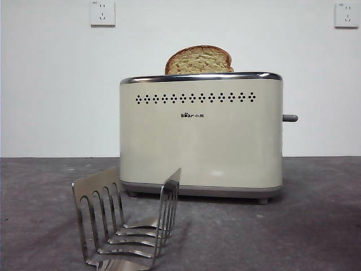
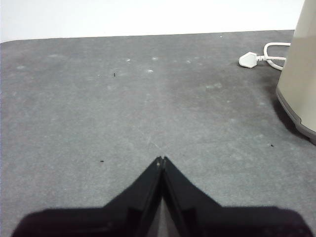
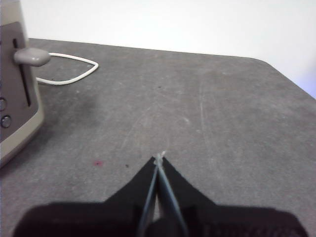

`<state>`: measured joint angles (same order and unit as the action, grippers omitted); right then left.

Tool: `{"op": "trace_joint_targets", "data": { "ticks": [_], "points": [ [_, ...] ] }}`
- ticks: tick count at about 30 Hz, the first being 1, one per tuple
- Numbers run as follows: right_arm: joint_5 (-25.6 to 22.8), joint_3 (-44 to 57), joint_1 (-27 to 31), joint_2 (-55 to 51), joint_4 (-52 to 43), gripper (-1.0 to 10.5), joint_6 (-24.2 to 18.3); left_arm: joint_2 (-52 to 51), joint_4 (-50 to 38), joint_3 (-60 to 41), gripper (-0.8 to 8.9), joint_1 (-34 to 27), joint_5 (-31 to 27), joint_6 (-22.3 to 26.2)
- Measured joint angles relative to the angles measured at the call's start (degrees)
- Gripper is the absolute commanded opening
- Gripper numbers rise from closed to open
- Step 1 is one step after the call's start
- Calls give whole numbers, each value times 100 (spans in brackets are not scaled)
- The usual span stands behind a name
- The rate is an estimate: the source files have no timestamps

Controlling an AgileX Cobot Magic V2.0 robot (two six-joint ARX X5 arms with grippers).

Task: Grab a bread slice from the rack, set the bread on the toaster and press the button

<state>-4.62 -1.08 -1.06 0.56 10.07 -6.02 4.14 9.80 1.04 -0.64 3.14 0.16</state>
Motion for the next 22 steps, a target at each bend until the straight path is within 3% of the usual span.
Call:
{"op": "trace_joint_targets", "data": {
  "ticks": [22],
  "points": [
    [103, 0, 0, 0, 17, 0, 2, 0, 0, 0, -3, 0, 0, 0]
  ]
}}
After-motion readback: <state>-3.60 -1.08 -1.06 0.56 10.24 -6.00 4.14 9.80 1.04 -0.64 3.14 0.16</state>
